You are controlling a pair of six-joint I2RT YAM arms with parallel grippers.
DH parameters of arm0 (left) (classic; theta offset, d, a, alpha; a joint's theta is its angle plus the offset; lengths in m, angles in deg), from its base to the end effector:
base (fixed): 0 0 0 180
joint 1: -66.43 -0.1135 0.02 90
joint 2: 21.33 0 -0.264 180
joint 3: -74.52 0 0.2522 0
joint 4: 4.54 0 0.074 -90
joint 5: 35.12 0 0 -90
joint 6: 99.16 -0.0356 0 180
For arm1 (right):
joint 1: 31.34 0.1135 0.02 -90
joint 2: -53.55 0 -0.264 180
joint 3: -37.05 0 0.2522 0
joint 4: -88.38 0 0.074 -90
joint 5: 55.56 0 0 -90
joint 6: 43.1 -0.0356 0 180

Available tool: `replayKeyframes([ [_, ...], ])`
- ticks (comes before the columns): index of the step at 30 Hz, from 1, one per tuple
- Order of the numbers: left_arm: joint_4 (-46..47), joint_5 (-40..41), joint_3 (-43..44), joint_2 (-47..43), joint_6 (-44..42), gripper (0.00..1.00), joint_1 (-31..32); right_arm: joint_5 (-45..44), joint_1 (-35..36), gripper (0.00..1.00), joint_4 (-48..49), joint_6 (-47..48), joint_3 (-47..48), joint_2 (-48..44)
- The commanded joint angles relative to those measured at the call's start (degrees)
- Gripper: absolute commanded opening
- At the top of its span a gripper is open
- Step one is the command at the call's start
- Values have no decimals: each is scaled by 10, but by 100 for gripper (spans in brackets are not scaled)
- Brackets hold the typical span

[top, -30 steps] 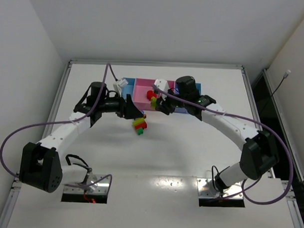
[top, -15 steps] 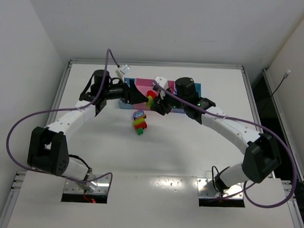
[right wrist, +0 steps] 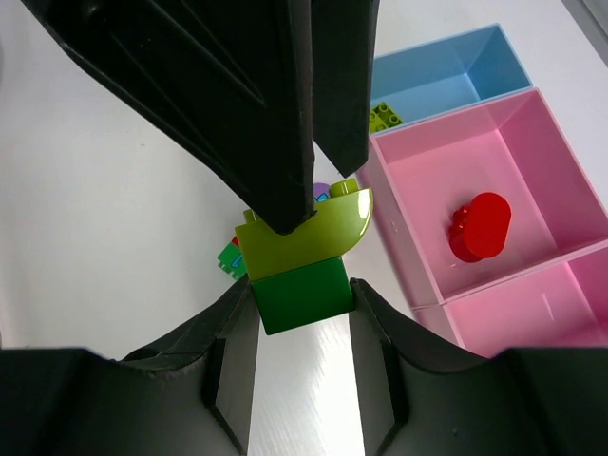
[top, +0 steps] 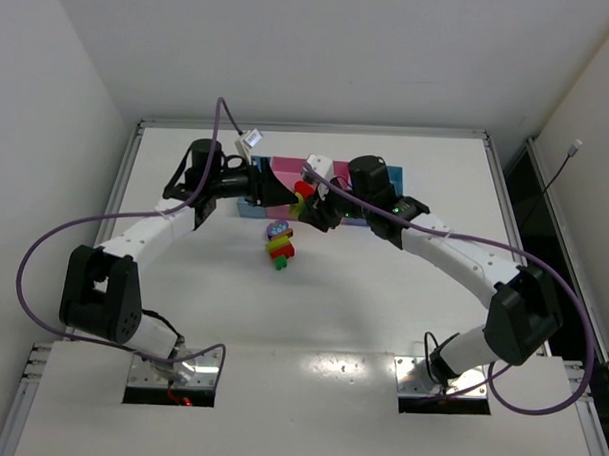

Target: Sort the legos into containers by color

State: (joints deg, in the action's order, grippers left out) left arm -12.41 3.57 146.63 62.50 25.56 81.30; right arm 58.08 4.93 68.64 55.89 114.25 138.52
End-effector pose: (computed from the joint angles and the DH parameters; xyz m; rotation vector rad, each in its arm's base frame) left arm 0.3111 -0.1114 0.2925 0.3120 2.0166 -1.4145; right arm 0.2667 0.2134 0.2931 -1.0377 1.8070 0.7162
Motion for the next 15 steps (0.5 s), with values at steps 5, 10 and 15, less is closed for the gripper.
replayKeyframes([
  [5, 40, -31, 14, 9, 16, 68, 11, 2, 9, 0, 39, 5, 27, 20],
  [10, 45, -36, 14, 9, 16, 68, 11, 2, 9, 0, 54, -1, 33, 31],
  [15, 45, -41, 14, 9, 16, 39, 11, -4, 9, 0, 54, -1, 33, 31],
])
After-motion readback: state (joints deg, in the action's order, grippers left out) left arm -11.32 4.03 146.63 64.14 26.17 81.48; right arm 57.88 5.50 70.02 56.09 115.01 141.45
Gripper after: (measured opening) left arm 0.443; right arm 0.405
